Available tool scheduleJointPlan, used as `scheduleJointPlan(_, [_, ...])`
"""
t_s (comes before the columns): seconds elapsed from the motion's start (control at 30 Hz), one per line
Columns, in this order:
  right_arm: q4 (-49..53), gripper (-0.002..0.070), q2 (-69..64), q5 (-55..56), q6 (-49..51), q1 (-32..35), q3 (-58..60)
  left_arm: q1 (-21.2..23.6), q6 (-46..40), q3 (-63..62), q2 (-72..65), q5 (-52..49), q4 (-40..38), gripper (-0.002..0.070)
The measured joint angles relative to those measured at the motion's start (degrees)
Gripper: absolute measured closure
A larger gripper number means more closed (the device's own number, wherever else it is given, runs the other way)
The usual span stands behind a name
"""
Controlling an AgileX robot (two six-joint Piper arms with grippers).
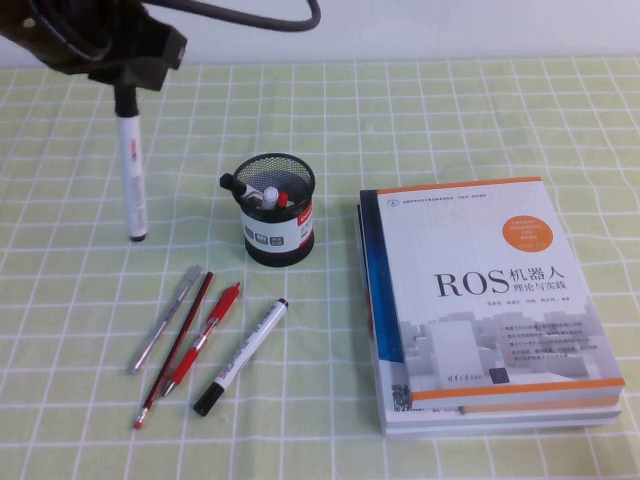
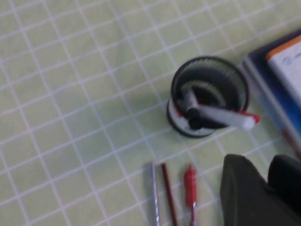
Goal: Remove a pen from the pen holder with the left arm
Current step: Place the pen on the table
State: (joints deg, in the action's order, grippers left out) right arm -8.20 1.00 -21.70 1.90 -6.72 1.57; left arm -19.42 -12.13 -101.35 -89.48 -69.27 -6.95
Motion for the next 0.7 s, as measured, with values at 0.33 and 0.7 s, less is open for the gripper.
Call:
scheduleJointPlan(0.33, [0.0,0.0688,0.0,0.0,0.0,0.0,0.0,0.0,1.8,1.7,-5.9,-2.5,6.9,0.0595])
scheduleJointPlan(0.7, [0.0,0.0688,0.0,0.0,0.0,0.0,0.0,0.0,0.9,7.2,-11.0,-2.0,8.9,0.0595])
